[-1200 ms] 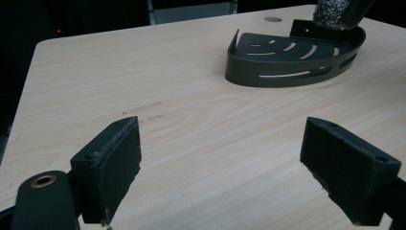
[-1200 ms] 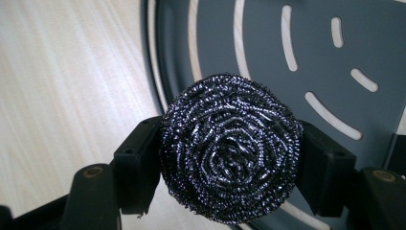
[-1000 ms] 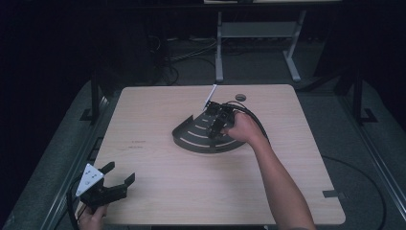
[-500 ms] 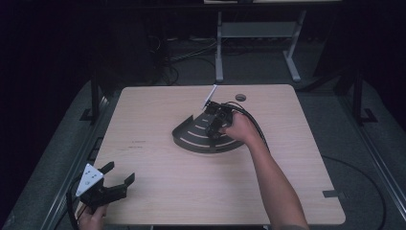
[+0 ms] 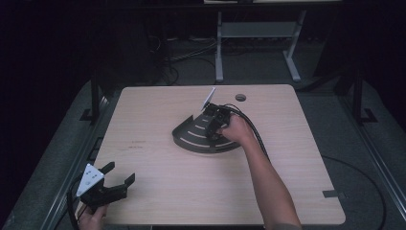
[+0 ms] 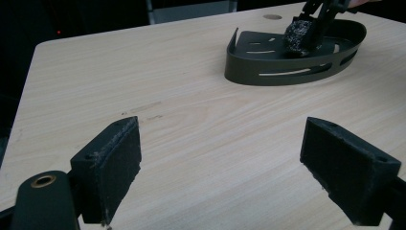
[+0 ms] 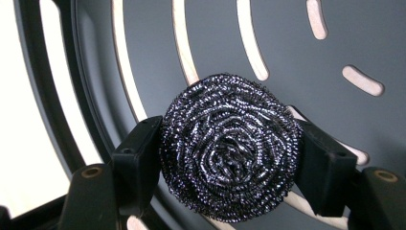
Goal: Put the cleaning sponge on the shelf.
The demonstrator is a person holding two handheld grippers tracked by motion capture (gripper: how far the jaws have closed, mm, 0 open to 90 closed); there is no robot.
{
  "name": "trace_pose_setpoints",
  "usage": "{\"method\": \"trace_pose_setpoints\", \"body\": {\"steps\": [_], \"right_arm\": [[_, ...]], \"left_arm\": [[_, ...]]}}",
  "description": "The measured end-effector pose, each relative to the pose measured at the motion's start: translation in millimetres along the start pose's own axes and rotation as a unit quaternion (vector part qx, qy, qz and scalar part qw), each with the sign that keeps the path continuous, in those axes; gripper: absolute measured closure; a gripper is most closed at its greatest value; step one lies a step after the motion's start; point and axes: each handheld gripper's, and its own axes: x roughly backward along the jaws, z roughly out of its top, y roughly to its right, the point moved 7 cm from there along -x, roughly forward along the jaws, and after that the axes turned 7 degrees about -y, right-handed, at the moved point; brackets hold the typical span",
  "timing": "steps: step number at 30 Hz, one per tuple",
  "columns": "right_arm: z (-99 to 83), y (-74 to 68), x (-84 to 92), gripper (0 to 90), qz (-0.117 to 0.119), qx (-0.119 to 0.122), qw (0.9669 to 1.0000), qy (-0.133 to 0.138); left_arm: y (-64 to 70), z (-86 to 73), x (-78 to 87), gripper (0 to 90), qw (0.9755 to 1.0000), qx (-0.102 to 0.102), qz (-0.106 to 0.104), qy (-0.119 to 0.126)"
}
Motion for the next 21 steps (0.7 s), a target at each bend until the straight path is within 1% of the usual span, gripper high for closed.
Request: {"method": "trace_pose_setpoints", "body": {"steps": [4,7,9,11,13,15,17,21], "right_arm": [[1.5,0.2,-4.7,31.2,-0.003,-0.005,1.0,-0.002],[2.0,0.9,-5.4,31.2,-0.005,-0.009,0.9999,0.004],[2.2,1.4,-6.3,31.1,0.002,-0.017,0.9998,0.009],[1.1,2.6,-8.0,31.0,0.001,-0.02,0.9998,0.007],[0.2,3.6,-9.8,31.1,-0.004,-0.019,0.9998,0.003],[0.2,3.7,-10.6,31.0,0.0,-0.021,0.9998,0.004],[1.0,4.2,-10.0,31.0,-0.003,-0.021,0.9998,0.006],[1.7,4.0,-9.9,30.7,0.0,-0.023,0.9997,0.007]], "left_arm": [[0.0,0.4,0.4,13.3,1.0,0.003,-0.002,0.002],[0.3,0.5,0.4,13.3,1.0,0.003,-0.002,0.002],[1.1,0.5,0.3,13.3,1.0,0.0,-0.001,0.001],[1.9,0.6,0.2,13.2,1.0,-0.005,0.0,0.0],[2.1,0.9,0.3,13.2,1.0,-0.006,0.002,0.001],[1.8,1.0,0.1,13.3,1.0,-0.005,0.002,0.001],[1.7,0.8,0.0,13.3,1.0,-0.005,0.002,0.0],[2.0,0.9,0.3,13.2,1.0,-0.008,0.006,0.0]]}}
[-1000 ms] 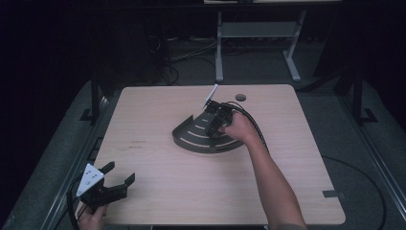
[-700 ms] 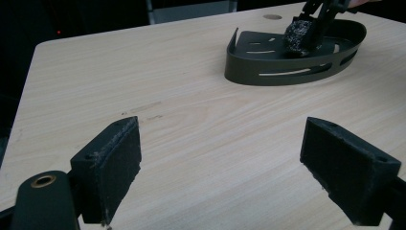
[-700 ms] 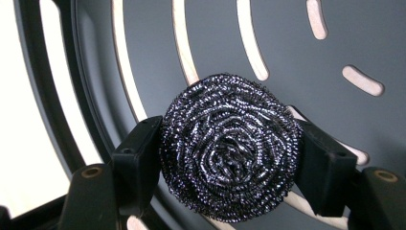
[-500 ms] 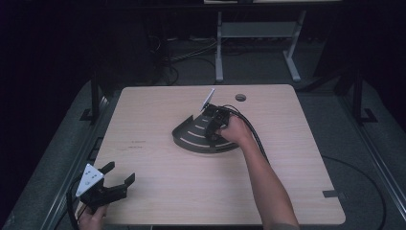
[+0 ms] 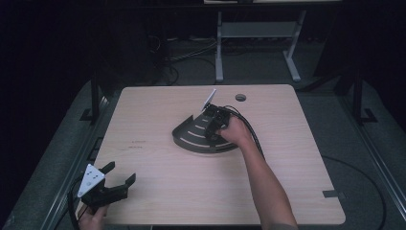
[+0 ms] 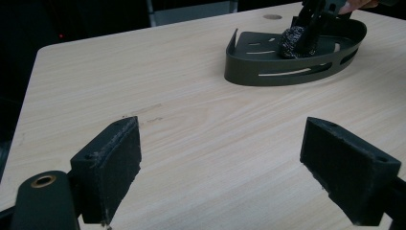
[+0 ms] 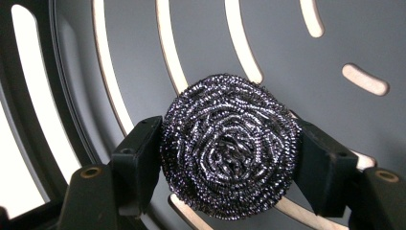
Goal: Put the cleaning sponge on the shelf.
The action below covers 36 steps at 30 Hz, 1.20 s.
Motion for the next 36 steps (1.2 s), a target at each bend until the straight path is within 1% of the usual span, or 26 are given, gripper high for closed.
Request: {"method": "trace_pose_setpoints", "body": {"steps": [6,8,12,19,24,27,34,36], "right_arm": [[-0.1,-0.6,1.4,30.6,-0.002,0.0,1.0,0.001],[0.3,-0.9,2.5,30.5,0.002,-0.001,1.0,0.004],[0.6,0.1,6.0,29.9,0.001,-0.003,0.9999,0.013],[-1.1,1.4,10.5,30.2,-0.002,-0.003,0.9999,0.014],[-3.0,2.2,13.7,29.8,0.002,-0.008,0.9998,0.015],[-4.1,2.7,16.5,29.2,0.0,-0.007,0.9998,0.017],[-6.4,2.2,23.4,27.9,0.009,-0.009,0.9996,0.025],[-6.7,2.5,25.4,27.6,0.008,-0.008,0.9996,0.027]], "left_arm": [[-0.4,-0.1,0.3,13.3,1.0,0.001,-0.001,0.0],[-0.1,-0.1,0.3,13.3,1.0,0.0,0.0,0.0],[0.5,0.0,-0.1,13.2,1.0,0.0,0.0,0.0],[0.7,0.2,0.3,13.2,1.0,0.001,0.0,0.001],[0.4,0.2,0.3,13.3,1.0,0.002,-0.001,0.001],[0.9,0.3,0.3,13.2,1.0,0.002,-0.001,0.001],[0.2,0.3,0.0,13.2,1.0,0.003,0.0,0.001],[-0.3,0.4,-0.1,13.3,1.0,0.004,-0.001,0.001]]}}
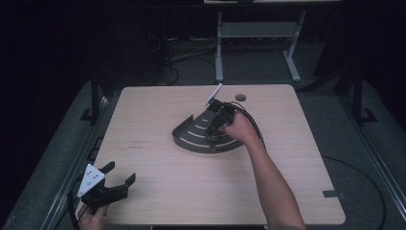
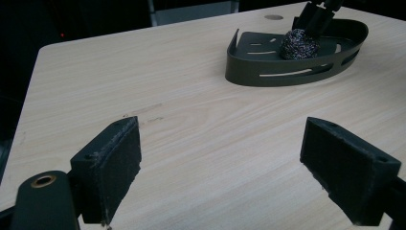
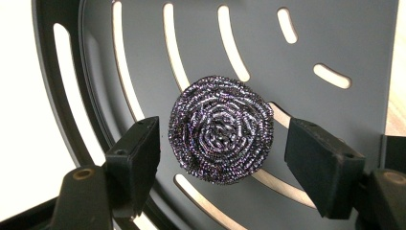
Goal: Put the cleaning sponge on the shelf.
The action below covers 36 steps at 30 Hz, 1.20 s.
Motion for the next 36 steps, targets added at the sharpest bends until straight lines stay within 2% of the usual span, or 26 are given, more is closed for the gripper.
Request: {"method": "trace_pose_setpoints", "body": {"steps": [11,17,24,34,36], "right_arm": [[-3.8,2.3,14.1,23.1,0.001,-0.002,0.9998,0.018],[-8.2,6.0,18.6,21.3,-0.006,-0.004,0.9998,0.018],[-12.5,4.3,20.7,19.7,-0.008,-0.001,0.9999,0.008],[-14.7,2.2,26.7,17.6,-0.008,0.003,0.9999,0.015],[-16.8,1.5,27.4,16.9,-0.007,0.002,0.9999,0.009]], "left_arm": [[-0.5,-0.5,0.4,13.3,1.0,0.001,0.002,-0.001],[-0.7,-0.5,0.5,13.2,1.0,0.001,0.003,-0.001],[-0.5,-1.1,-0.5,13.3,1.0,0.002,0.0,-0.003],[-0.8,-1.3,-1.0,13.3,1.0,0.001,0.001,-0.003],[-0.7,-1.1,-0.9,13.2,1.0,0.001,0.001,-0.003]]}}
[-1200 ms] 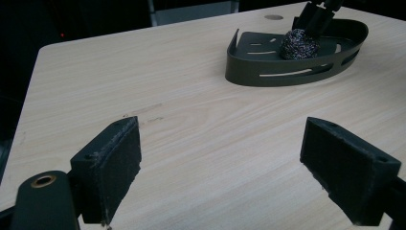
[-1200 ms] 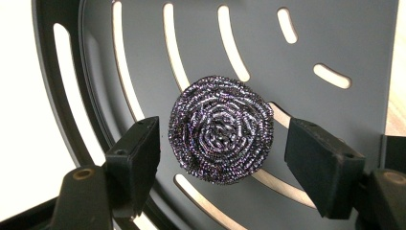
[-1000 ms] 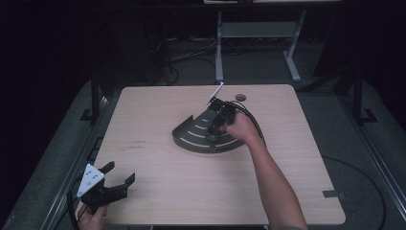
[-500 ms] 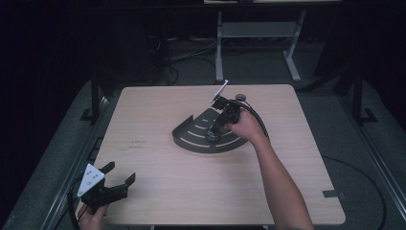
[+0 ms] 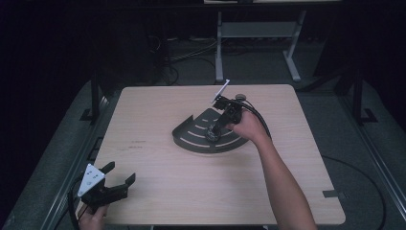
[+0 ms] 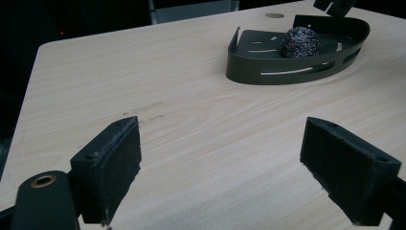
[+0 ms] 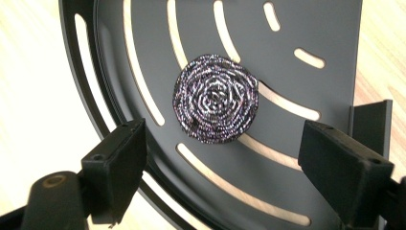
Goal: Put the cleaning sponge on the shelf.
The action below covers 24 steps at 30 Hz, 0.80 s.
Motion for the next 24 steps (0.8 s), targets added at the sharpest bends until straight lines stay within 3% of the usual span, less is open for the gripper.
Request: {"method": "trace_pose_setpoints", "body": {"steps": [24], "right_arm": [[-18.2,1.3,17.8,17.1,-0.016,0.003,0.9998,0.008]], "left_arm": [[2.1,0.7,-0.3,13.2,1.0,-0.001,-0.003,0.0]]}}
